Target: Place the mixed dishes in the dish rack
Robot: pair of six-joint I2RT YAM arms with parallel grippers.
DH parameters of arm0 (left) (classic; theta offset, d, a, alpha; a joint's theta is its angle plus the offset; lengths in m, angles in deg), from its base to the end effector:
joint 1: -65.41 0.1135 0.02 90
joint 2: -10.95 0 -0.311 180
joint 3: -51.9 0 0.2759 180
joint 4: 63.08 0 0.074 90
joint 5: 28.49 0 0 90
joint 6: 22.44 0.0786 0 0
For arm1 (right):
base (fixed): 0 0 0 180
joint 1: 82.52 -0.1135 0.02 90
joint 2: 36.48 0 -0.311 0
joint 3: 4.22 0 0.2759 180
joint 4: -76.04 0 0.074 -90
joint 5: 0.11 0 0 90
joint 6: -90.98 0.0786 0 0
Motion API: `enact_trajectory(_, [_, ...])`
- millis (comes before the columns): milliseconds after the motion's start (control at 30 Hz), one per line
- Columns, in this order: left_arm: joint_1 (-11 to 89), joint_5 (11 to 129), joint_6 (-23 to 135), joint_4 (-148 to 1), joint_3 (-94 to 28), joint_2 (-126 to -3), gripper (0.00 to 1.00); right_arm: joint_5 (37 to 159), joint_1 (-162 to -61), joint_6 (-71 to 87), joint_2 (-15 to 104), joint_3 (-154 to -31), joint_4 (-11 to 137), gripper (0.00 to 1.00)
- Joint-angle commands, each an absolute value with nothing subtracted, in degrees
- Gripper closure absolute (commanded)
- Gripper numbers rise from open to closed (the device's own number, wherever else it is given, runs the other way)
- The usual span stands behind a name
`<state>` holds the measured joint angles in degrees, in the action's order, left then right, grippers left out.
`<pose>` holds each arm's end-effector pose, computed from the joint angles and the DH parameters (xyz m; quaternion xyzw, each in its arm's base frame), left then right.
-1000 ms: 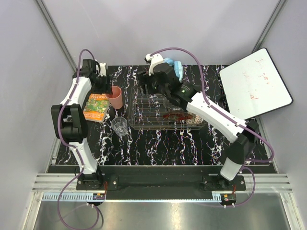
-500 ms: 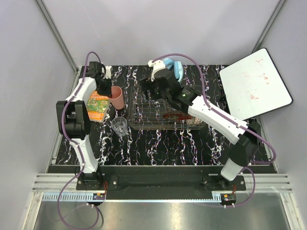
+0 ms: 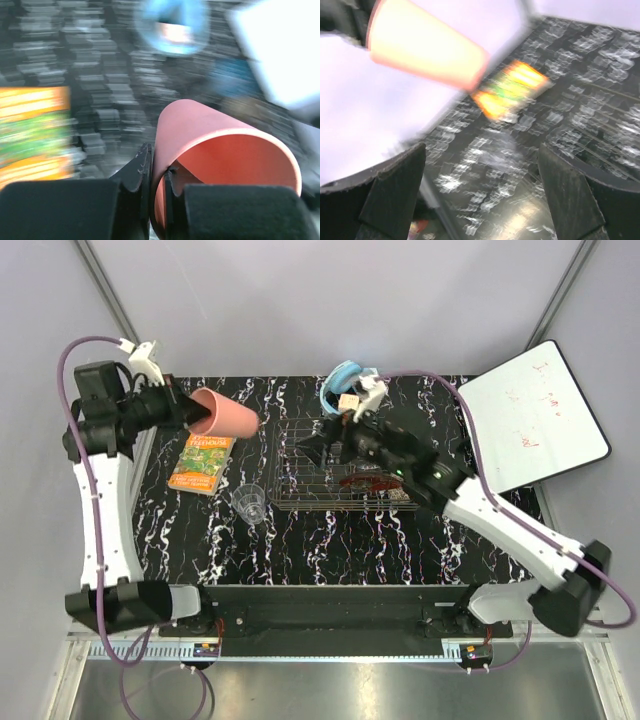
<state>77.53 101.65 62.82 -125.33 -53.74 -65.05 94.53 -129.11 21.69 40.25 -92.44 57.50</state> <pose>0.3015 0.0129 0.4794 0.0422 0.8392 -0.2714 0.4694 0.2498 0.2733 0.4525 -0.1938 0.7236 0.3919 0.5341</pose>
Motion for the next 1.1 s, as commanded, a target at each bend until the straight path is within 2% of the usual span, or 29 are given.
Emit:
enact_trajectory(0, [75.3, 133.5, 55.5, -129.9, -47.1, -65.3, 1.0, 113.3, -127.5, 33.0, 32.3, -81.2, 82.2, 0.0])
enact_trajectory(100, [71.8, 144.5, 54.8, -128.2, -42.9, -64.3, 1.0, 118.5, -127.3, 40.2, 31.2, -76.3, 94.3, 0.0])
enact_trajectory(233, [68.1, 149.3, 53.9, -126.6, -41.9, -63.9, 1.0, 122.0, -127.0, 47.7, 31.9, -72.4, 102.4, 0.0])
enact_trajectory(400, [67.5, 153.1, 54.1, -126.5, -43.3, -65.9, 1.0, 121.8, -127.0, 47.5, 32.1, -70.5, 100.7, 0.0])
enact_trajectory(667, [67.4, 152.7, 55.1, -126.6, -42.4, -66.8, 1.0, 119.1, -126.9, 44.5, 33.5, -68.9, 98.6, 0.0])
enact_trajectory(1067, [65.7, 147.8, 55.3, -126.5, -44.0, -68.4, 1.0, 121.5, -127.0, 47.5, 40.8, -70.4, 106.8, 0.0])
